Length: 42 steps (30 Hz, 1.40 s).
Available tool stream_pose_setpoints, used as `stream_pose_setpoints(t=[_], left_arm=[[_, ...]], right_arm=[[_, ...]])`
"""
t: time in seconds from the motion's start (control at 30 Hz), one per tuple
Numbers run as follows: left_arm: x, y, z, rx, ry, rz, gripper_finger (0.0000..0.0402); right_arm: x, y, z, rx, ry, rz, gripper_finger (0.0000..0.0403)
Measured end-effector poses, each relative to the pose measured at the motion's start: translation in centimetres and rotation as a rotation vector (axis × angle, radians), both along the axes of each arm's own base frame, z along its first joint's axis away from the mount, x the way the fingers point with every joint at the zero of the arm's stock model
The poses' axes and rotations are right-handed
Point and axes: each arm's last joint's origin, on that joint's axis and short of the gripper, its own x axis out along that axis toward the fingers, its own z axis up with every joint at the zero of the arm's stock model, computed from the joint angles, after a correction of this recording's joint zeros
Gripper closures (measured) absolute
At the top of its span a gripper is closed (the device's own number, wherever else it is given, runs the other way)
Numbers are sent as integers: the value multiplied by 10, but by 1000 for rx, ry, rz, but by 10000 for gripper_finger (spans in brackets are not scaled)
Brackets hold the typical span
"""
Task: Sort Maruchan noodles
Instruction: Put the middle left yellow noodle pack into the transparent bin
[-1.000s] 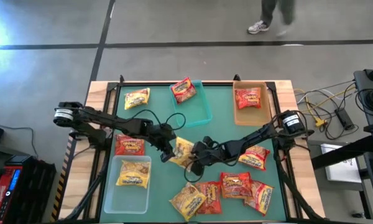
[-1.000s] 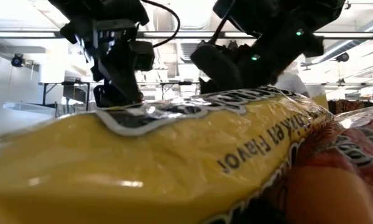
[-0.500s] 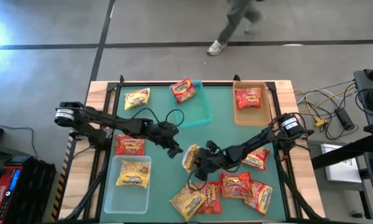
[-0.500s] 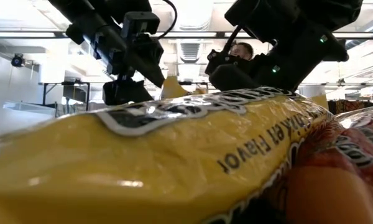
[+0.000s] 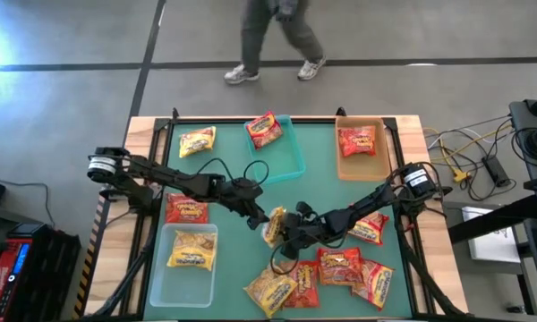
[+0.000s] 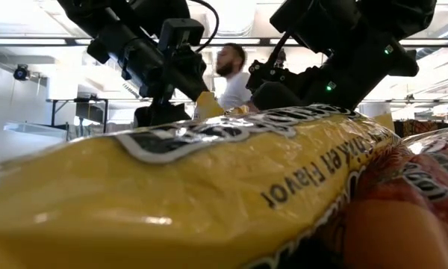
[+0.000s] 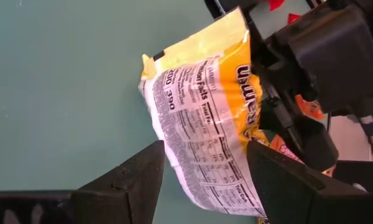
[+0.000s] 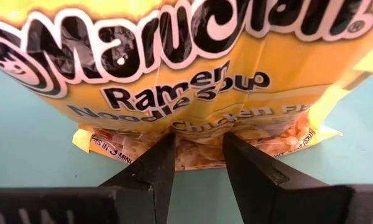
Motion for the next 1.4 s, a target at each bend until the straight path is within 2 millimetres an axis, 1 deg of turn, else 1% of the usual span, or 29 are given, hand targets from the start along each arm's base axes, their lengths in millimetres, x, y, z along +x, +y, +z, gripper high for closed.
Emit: stream_pose_setpoints(t=[0.17, 0.53, 0.8, 1.1, 1.4], left_arm=[[0, -1, 1, 0, -7, -2, 189], [1, -1, 2, -15, -21, 2, 189], [1, -2, 2, -52, -16, -29, 189], [-7, -3, -5, -73, 99, -60, 189], [-7, -3, -6, -49, 103, -59, 190]], right_arm=[[1, 0, 1, 1, -8, -1, 271], [9, 2, 10, -8, -35, 20, 271], [16, 5, 21, -16, -71, 45, 271], [23, 7, 31, -29, -108, 60, 271], [23, 5, 32, -83, -122, 21, 271]])
